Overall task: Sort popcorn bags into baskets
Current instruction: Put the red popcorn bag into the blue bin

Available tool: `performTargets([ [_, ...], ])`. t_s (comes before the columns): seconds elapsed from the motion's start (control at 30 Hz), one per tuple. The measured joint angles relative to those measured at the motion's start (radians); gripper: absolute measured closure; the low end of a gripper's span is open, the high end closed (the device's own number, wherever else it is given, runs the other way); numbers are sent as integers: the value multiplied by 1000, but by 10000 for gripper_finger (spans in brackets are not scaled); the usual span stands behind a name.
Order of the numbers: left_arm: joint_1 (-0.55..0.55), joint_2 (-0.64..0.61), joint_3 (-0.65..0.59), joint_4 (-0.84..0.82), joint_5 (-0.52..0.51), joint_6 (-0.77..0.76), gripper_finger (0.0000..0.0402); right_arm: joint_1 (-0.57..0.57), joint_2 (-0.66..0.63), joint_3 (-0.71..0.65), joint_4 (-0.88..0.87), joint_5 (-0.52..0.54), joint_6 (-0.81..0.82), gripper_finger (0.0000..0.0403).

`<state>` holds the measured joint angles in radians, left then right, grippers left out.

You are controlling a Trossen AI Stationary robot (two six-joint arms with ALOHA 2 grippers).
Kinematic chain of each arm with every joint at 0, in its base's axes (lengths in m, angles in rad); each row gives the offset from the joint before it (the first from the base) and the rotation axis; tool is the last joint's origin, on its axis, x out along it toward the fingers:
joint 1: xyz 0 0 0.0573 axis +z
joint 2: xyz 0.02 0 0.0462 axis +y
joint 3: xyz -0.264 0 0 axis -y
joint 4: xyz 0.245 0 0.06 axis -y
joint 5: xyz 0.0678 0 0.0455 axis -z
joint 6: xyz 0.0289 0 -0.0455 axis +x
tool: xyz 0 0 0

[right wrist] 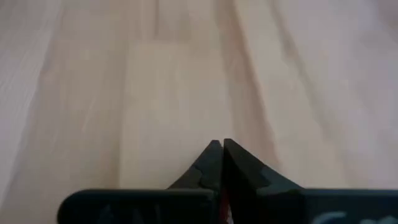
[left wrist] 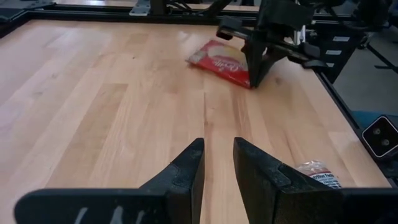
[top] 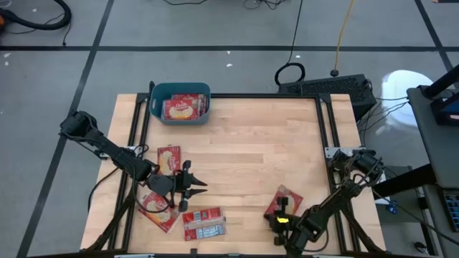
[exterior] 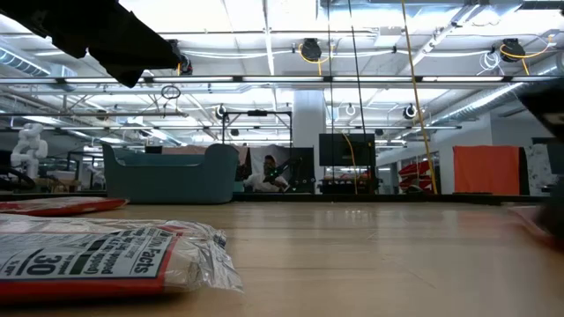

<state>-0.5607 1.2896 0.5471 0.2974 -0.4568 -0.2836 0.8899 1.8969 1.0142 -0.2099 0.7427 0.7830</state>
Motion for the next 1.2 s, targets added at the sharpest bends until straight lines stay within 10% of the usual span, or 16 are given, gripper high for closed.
performTargets([
  [0.6, 12, 0, 0, -1, 0, -1, 311, -189, -177, 2, 145, -128, -437, 368],
  [0.93, 11, 0, 0, -1, 0, -9, 311, -197, -268, 3, -30, -251, -374, 245],
  [1.2, 12, 0, 0, -3, 0, -10, 311, -201, -286, 3, -326, -202, 22, 225],
])
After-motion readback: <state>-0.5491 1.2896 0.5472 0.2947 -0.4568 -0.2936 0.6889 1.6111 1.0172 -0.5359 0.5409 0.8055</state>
